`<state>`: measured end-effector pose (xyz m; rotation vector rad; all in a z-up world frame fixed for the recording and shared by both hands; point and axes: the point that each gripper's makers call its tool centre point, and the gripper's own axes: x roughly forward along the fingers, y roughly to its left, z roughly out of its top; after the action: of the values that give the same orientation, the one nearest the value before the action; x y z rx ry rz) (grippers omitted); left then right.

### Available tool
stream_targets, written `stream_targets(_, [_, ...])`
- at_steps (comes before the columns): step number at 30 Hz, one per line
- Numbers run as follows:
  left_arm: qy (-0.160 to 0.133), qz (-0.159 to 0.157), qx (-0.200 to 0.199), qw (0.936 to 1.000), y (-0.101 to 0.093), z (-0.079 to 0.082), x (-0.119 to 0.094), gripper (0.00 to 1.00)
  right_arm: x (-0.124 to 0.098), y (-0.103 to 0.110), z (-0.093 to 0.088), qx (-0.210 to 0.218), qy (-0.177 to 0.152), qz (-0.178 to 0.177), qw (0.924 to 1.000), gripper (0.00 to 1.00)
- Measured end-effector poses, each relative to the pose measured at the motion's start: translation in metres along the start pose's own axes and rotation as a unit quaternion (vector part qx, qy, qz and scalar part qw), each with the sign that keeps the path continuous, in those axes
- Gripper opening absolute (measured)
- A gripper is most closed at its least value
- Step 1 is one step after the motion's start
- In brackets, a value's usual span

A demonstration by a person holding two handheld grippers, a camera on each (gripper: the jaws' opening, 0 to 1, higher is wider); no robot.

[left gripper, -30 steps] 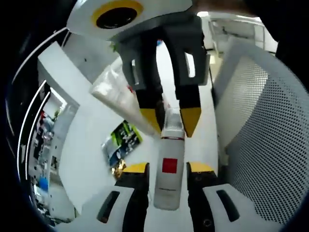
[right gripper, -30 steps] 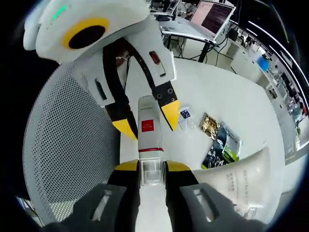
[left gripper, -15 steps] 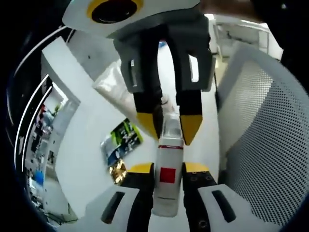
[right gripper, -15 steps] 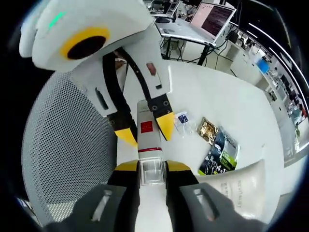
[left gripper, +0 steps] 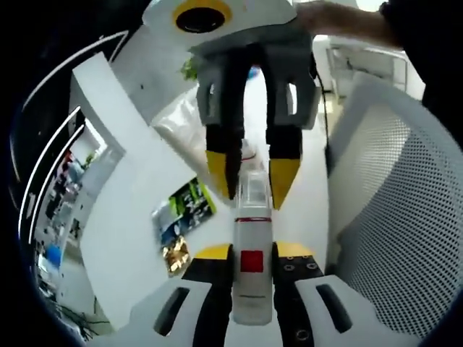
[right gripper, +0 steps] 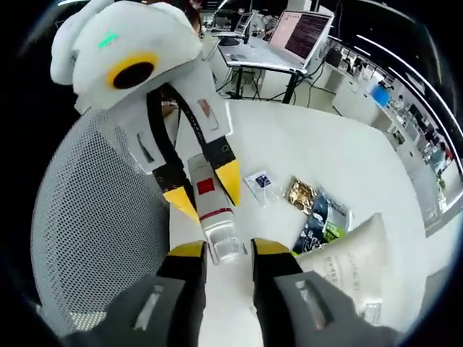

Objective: Arrange the skincare products in the storage area until every visible bottle or jar stands upright without overlapping.

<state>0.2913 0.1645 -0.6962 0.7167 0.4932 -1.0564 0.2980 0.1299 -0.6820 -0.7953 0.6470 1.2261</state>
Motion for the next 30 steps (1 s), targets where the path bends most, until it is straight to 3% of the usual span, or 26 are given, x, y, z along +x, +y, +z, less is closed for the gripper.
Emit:
stream_targets(4, [-0.026, 0.009, -0.06, 0.9978, 0.007, 0.001, -0.006, 0.16, -0.016, 0.003, 0.0, 0.06, -0.04, -0.013, 0.9973, 0.22])
stream_targets(8, [-0.055, 0.007, -0.112, 0.9921, 0.01, 0.004, -0.011, 0.16, -0.026, 0.003, -0.001, 0.119, -0.079, -0.04, 0.989, 0.22])
stream_targets(11, [-0.089, 0.007, -0.152, 0.9843, 0.013, 0.011, -0.016, 0.16, -0.034, -0.002, -0.001, 0.199, -0.136, -0.065, 0.9685, 0.21])
stream_targets(13, [-0.087, 0.012, -0.16, 0.9832, 0.015, 0.008, -0.014, 0.16, -0.036, -0.004, 0.003, 0.257, -0.189, -0.073, 0.9451, 0.21])
stream_targets(14, [-0.087, 0.011, -0.165, 0.9823, 0.015, 0.007, -0.013, 0.16, -0.036, -0.002, 0.004, 0.278, -0.205, -0.066, 0.9363, 0.21])
stream_targets(15, [-0.088, 0.01, -0.171, 0.9813, 0.015, 0.007, -0.012, 0.16, -0.036, -0.004, 0.002, 0.312, -0.215, -0.069, 0.9229, 0.2])
stream_targets(17, [-0.097, 0.013, -0.182, 0.9784, 0.016, 0.009, -0.011, 0.16, -0.036, -0.009, 0.0, 0.378, -0.264, -0.07, 0.8849, 0.21])
stream_targets(19, [-0.104, 0.012, -0.19, 0.9762, 0.015, 0.011, -0.011, 0.16, -0.034, -0.01, -0.001, 0.4, -0.284, -0.075, 0.8679, 0.23])
stream_targets(20, [-0.102, 0.01, -0.19, 0.9763, 0.014, 0.012, -0.01, 0.16, -0.034, -0.012, -0.001, 0.418, -0.297, -0.078, 0.8548, 0.23])
stream_targets(27, [-0.113, 0.0, -0.193, 0.9746, 0.007, 0.023, -0.008, 0.16, -0.028, -0.016, 0.013, 0.5, -0.361, -0.052, 0.7858, 0.28])
stream_targets(28, [-0.115, 0.003, -0.192, 0.9746, 0.008, 0.024, -0.008, 0.16, -0.027, -0.018, 0.014, 0.515, -0.367, -0.048, 0.7733, 0.28])
stream_targets(29, [-0.115, 0.005, -0.197, 0.9737, 0.009, 0.024, -0.008, 0.16, -0.026, -0.018, 0.015, 0.525, -0.371, -0.045, 0.7648, 0.28])
stream_targets(30, [-0.118, 0.009, -0.201, 0.9725, 0.01, 0.025, -0.008, 0.16, -0.024, -0.019, 0.015, 0.521, -0.371, -0.045, 0.7678, 0.28])
